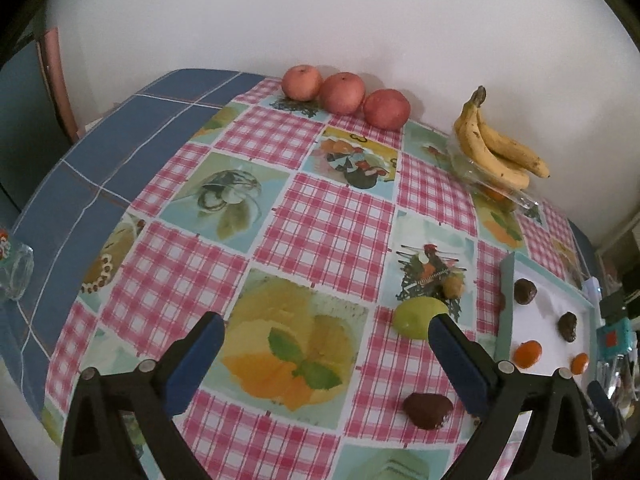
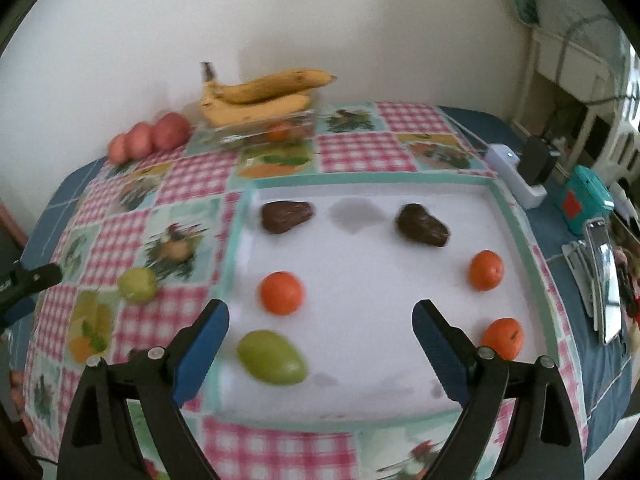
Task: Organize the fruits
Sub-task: 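Move both open tools back toward the remaining fruit on the table, then grasp a dark date with the left tool while the right tool grasps a small brown round fruit, then lift the held date and brown fruit off the table with both tools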
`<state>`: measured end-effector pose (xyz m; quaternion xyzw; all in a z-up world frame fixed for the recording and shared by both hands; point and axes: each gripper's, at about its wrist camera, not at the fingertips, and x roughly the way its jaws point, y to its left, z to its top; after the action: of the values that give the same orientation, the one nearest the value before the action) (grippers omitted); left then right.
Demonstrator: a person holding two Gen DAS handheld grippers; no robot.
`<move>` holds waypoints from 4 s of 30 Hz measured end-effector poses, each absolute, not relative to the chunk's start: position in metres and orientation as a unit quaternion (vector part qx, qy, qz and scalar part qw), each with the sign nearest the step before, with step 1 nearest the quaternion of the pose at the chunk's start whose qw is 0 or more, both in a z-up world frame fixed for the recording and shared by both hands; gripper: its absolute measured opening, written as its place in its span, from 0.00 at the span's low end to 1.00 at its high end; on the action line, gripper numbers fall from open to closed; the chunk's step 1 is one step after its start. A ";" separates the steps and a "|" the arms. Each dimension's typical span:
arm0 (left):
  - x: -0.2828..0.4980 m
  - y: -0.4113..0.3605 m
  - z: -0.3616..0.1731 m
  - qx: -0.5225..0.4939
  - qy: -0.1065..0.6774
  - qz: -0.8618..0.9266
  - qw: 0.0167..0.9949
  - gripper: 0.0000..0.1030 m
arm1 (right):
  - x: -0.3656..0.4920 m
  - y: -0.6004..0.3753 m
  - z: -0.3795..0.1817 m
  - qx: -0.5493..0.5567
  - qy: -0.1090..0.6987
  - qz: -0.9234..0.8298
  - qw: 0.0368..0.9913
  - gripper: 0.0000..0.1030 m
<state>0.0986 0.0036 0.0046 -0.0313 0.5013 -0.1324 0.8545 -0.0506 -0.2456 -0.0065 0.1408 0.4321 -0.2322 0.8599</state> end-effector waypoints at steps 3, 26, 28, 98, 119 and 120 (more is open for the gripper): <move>0.093 0.015 0.010 -0.045 0.492 -0.128 0.860 1.00 | -0.046 -0.230 -0.004 0.130 0.438 -0.223 0.861 0.91; 0.098 0.001 -0.031 -0.041 0.569 -0.155 0.807 1.00 | -0.018 -0.208 -0.026 0.159 0.492 -0.196 0.833 0.90; 0.093 -0.011 -0.039 -0.038 0.582 -0.166 0.795 1.00 | -0.021 -0.215 -0.030 0.164 0.500 -0.209 0.824 0.90; 0.129 0.014 -0.073 -0.010 0.618 -0.148 0.772 0.47 | 0.005 -0.178 -0.032 0.167 0.496 -0.112 0.845 0.39; 0.125 0.011 -0.072 -0.025 0.618 -0.134 0.774 0.47 | 0.023 -0.153 -0.064 0.075 0.556 -0.148 0.814 0.38; 0.126 0.011 -0.073 -0.024 0.618 -0.134 0.774 0.47 | 0.024 -0.152 -0.064 0.069 0.557 -0.151 0.814 0.38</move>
<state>0.1260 0.0110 -0.0727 -0.0243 0.6180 -0.1339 0.7743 0.0240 -0.1518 -0.0639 0.0693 0.5570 -0.1507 0.8138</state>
